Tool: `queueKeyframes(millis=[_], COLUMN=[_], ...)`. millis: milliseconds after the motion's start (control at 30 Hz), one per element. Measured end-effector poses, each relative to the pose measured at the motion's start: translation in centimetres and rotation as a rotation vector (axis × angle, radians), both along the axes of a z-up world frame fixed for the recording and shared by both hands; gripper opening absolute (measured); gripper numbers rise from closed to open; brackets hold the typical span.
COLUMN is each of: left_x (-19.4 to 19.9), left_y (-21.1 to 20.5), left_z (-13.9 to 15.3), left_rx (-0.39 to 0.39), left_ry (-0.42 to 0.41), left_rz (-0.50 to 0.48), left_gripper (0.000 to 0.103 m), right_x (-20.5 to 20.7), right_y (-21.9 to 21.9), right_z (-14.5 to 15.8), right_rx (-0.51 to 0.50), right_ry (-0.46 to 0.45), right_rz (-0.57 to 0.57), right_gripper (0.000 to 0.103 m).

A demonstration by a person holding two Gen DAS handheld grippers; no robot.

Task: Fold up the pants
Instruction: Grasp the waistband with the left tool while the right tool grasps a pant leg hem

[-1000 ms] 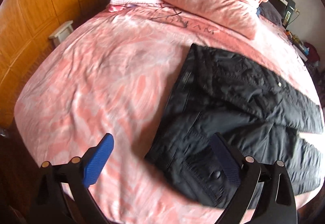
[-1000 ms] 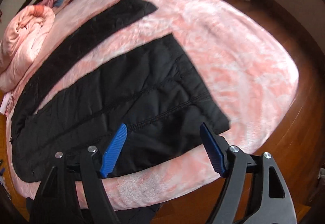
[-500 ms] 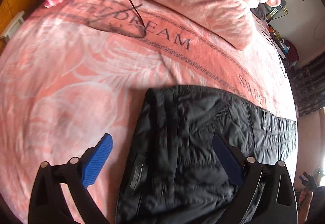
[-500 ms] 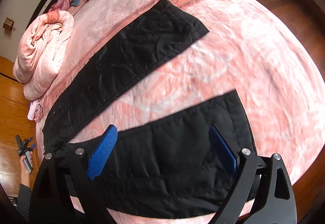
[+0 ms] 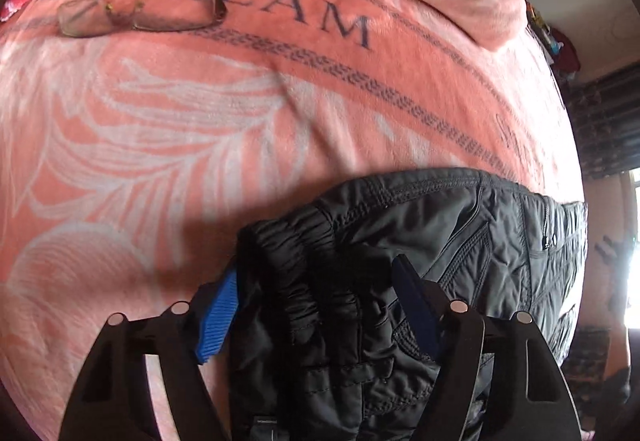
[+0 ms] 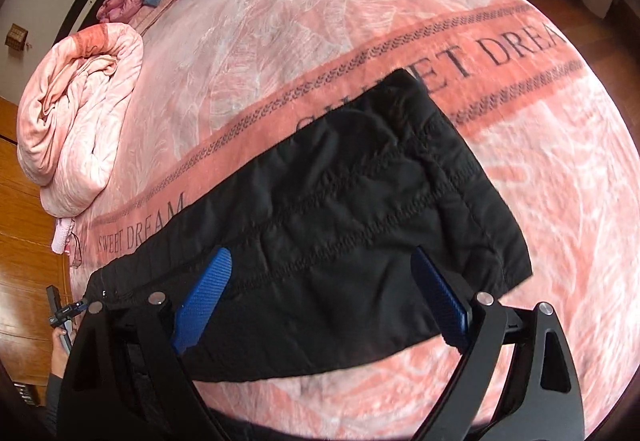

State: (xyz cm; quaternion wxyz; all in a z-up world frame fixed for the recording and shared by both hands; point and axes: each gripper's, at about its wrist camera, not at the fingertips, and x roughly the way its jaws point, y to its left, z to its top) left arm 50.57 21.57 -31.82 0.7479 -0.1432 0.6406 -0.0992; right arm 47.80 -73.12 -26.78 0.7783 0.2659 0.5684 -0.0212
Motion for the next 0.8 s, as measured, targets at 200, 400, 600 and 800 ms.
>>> queueKeyframes(millis=[200, 400, 600, 800], left_x=[-0.1, 0.1, 0.0, 0.0], left_y=[-0.2, 0.8, 0.5, -0.3], left_z=[-0.3, -0.3, -0.4, 0.3], left_rx=[0.019, -0.004, -0.004, 0.045], left_ry=[-0.006, -0.008, -0.026, -0.042], left_rz=[0.035, 0.085, 0.116, 0.117], left_gripper=[0.064, 0.037, 0.028, 0.020], right_x=[5.1, 8.6, 10.5, 9.5], right_y=[-3.2, -6.2, -6.4, -7.2], right_z=[-1.9, -5.1, -7.5, -7.1], right_rx=[-0.039, -0.084, 0.000, -0.026], right_ry=[0.019, 0.052, 0.042, 0.053], right_rz=[-0.005, -0.011, 0.054, 0.044], right_gripper=[0.091, 0.092, 0.093, 0.029])
